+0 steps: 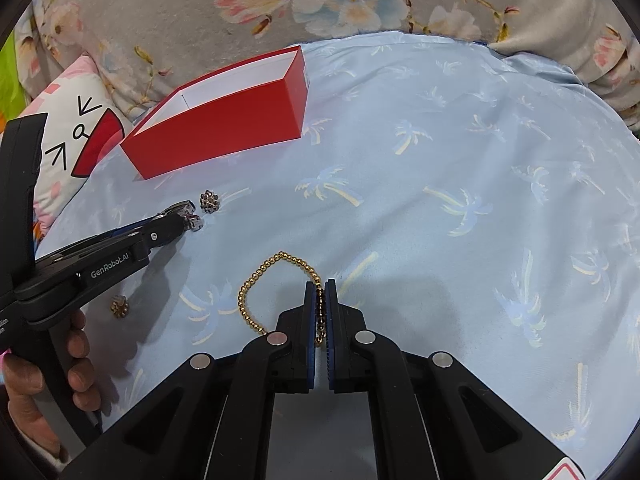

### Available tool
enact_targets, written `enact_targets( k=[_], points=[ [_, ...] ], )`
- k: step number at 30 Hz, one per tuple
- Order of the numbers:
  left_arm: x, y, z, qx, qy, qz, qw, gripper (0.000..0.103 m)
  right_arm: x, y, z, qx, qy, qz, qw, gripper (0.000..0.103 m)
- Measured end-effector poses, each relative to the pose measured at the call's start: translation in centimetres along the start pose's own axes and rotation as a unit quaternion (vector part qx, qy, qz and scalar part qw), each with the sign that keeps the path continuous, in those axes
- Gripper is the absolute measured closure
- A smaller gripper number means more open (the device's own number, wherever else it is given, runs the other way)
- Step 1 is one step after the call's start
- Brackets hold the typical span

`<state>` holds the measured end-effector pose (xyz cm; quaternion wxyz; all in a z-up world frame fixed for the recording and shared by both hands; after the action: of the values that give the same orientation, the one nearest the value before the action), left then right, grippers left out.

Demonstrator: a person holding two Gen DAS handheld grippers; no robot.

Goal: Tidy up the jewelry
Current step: 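Grasp the silver watch with the left tool while the right tool holds the gold chain, then carry the watch and gold chain into the red box and open the right tool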

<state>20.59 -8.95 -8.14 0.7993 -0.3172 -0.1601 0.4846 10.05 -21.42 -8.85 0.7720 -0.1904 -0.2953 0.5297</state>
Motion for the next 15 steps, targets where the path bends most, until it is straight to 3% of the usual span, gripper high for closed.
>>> enact_targets(
  k=[8,15],
  points=[
    [-0.2,0.4,0.7,0.000,0.014,0.007,0.9999,0.094,0.1,-0.1,0.0,0.004,-0.012,-0.009,1.000,0.099],
    [0.0,-0.3,3.1,-0.016,0.023,0.019,0.9994,0.094,1.1,-0.8,1.2,-0.004,-0.029,-0.007,1.000,0.099]
  ],
)
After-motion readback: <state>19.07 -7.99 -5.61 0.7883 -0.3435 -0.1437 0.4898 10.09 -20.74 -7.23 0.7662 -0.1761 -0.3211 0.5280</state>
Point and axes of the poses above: each gripper's, at about its wrist camera, not at the fingertips, and z roughly against the way its jaws point, x to its left, y to its underside, the point moved 10 cm from there along -z, roughly the way its jaws point, and after that the axes turned 6 degrees about -z, right-handed, at the moved point
